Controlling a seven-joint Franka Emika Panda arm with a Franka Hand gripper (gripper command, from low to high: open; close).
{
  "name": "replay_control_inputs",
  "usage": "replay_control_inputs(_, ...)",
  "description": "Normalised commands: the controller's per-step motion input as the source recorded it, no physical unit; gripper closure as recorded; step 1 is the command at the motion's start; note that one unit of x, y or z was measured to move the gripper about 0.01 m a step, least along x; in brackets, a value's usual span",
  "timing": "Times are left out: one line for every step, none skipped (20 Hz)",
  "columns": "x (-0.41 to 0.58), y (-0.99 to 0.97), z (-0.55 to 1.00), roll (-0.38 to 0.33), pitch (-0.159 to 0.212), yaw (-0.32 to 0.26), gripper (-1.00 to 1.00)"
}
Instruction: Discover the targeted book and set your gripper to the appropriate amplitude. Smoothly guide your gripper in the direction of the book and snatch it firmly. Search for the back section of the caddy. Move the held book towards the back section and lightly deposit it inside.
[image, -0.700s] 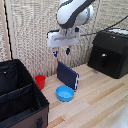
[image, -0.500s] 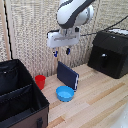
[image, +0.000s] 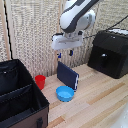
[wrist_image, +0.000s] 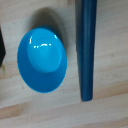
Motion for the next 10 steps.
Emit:
replay_control_inputs(0.217,-0.19,-0.28,0.000,0.004,0.046,-1.00)
replay_control_inputs(0.234,-0.23,-0.28,0.000,0.003,0.053,-1.00)
replay_control_inputs(0.269,-0.23,-0.28,0.000,0.015,0.053,-1.00)
replay_control_inputs(0.289,-0.24,-0.29,0.000,0.015,0.058,-1.00)
replay_control_inputs(0.303,-0.24,-0.29,0.000,0.016,0.068,-1.00)
replay_control_inputs(0.320,-0.24,-0.29,0.000,0.023,0.069,-1.00)
replay_control_inputs(0.351,-0.23,-0.26,0.000,0.040,0.078,-1.00)
replay_control_inputs(0.354,-0.22,-0.24,0.000,0.055,0.093,-1.00)
replay_control_inputs(0.337,-0.24,-0.23,0.000,0.078,0.114,-1.00)
replay_control_inputs(0.320,-0.23,-0.23,0.000,0.094,0.117,-1.00)
